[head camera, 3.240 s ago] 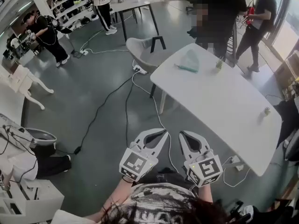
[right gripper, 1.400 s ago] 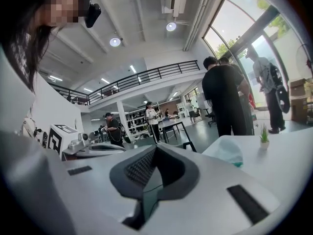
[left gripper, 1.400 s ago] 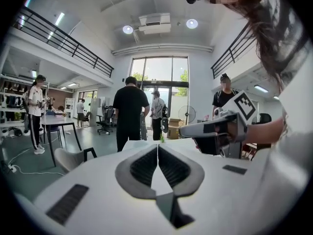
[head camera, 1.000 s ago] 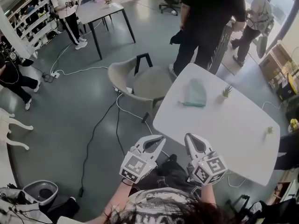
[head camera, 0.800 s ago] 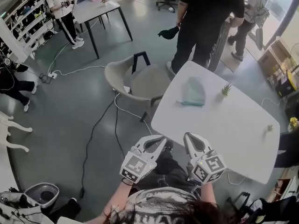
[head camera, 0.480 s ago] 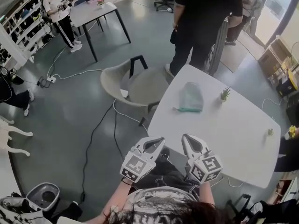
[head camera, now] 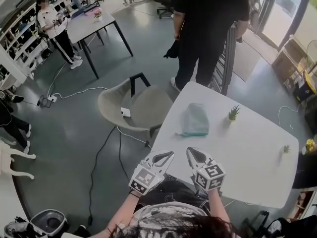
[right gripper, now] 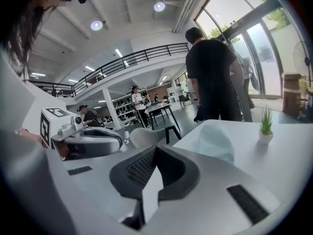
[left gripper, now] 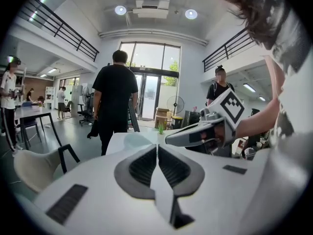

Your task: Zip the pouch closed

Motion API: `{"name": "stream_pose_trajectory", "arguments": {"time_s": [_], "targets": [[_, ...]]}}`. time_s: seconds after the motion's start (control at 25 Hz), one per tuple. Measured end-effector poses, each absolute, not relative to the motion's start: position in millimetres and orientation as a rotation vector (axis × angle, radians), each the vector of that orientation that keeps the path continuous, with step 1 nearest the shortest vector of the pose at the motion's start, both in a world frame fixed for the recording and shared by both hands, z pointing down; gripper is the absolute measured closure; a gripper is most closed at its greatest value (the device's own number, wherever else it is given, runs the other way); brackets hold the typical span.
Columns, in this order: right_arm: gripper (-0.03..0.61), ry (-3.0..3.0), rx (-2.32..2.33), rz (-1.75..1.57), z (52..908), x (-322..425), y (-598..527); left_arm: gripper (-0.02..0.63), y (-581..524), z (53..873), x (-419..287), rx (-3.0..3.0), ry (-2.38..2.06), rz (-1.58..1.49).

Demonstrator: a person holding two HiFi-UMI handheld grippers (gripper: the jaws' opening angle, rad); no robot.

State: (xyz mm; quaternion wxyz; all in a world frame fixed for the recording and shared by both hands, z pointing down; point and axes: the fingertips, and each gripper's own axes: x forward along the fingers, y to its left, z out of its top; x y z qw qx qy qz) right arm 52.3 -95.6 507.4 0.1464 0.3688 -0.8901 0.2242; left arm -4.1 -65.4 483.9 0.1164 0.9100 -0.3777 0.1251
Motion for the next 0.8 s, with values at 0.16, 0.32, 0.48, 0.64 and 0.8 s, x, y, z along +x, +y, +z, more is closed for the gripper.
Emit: {"name": "stream_pose_trajectory", "arguments": {"time_s": [0.16,0.32,0.48,0.64,0.8], "targets": [[0.578,-2.489,1.022,0.612,541.7,47.7,-123.3,0.600,-83.9,498.7,-6.7,2.638,-1.119,0.404],[0.536,-2.436,0.966,0.611,574.3,38.9,-143.9,0.600,-98.9,516.2,-10.8,2.606,-1.136,0.457],[0.527,-2.369,0.925,0.622,607.4,34.4,-158.3,0.600,-109.8,530.2,-13.7,2.579,-1.161,0.490],[0.518,-2.285,0.881,0.607,633.3,32.7,-163.6,0.600,-112.1,536.8,-16.6,2.523,-1.184,0.477],[0.518,-2.211,0.884,0.590,652.0,33.8,-169.9,0.600,-117.4,541.6,-16.2,2.516,-1.162,0.509]]}}
